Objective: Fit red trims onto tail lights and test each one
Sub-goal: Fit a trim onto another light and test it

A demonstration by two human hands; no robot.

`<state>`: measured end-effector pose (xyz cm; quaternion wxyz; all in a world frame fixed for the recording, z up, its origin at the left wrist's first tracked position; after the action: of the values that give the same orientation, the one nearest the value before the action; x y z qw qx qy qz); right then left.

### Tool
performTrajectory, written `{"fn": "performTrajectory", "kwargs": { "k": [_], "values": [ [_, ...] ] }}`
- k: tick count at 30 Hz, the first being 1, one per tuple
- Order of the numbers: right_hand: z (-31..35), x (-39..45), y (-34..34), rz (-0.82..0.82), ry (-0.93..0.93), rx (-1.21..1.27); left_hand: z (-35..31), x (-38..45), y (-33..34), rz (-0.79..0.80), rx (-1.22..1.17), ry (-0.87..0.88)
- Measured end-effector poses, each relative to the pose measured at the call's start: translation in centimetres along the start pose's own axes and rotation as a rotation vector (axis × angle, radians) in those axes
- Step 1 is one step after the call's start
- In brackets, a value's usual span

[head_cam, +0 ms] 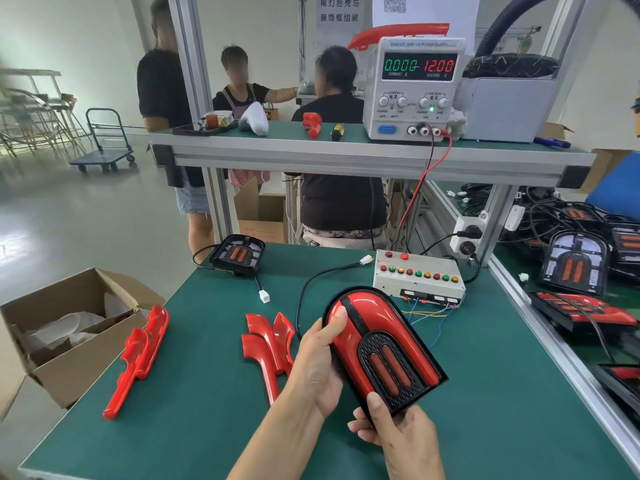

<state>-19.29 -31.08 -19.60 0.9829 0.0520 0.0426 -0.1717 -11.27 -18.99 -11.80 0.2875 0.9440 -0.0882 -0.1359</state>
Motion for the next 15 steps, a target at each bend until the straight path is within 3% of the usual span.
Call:
{"fn": "performTrajectory", "kwargs": {
  "k": [8,15],
  "values": [
    [0.5,-0.4,0.2,0.011,-0.033,-0.024,0.2,0.0,-0.3,-0.067,0.083,0.063],
    [1.2,-0.7,0.0,0.011,-0.027,0.071,0.1,-0.3,-0.2,0.248,0.104,0.038]
  ]
}}
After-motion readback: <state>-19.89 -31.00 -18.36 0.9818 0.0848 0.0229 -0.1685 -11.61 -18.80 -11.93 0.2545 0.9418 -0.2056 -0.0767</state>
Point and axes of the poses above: each hand's wrist, its own x-axis towards the middle knuckle, its own y-axis out of the palm, z = x × y, the point moved 5 cm from there along x, towards the middle knuckle, and after that the axes turned 1 degree about z, right-handed, at the moved point
